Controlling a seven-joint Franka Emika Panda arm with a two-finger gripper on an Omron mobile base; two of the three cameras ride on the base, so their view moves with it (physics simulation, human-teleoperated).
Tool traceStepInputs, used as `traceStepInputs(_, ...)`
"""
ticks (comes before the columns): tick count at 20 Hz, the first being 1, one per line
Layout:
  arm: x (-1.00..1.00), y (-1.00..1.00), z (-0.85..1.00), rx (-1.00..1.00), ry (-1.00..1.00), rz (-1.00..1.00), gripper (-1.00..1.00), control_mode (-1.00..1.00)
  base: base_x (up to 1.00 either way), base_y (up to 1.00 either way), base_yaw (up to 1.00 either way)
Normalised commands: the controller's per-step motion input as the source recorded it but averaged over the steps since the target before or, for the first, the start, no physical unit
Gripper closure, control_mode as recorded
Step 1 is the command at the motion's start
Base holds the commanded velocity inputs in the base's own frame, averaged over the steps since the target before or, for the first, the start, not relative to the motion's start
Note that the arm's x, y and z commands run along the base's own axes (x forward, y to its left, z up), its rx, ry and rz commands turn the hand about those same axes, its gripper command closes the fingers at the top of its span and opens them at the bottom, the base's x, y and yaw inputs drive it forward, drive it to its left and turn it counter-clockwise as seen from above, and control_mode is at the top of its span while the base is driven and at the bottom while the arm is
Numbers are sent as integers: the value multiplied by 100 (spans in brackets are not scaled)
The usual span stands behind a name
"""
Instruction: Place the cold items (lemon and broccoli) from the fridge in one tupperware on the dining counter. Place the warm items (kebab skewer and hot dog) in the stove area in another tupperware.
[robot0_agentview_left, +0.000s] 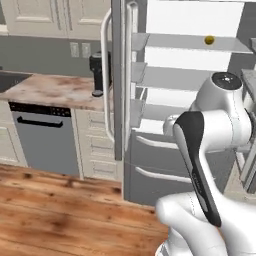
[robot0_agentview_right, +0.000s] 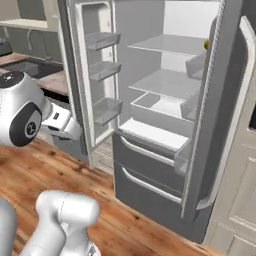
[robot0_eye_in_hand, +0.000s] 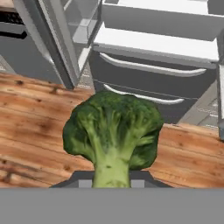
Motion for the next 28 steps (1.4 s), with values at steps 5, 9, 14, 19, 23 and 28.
traceStepInputs(5,0,0,0,0,0,0,100,100,-64,0,72)
traceStepInputs(9,0,0,0,0,0,0,100,100,-68,0,71)
traceStepInputs(14,0,0,0,0,0,0,100,100,-65,0,68)
traceStepInputs(19,0,0,0,0,0,0,100,100,-56,-1,62)
traceStepInputs(23,0,0,0,0,0,0,100,100,-47,-14,53)
traceStepInputs(28,0,0,0,0,0,0,100,100,-59,-19,49)
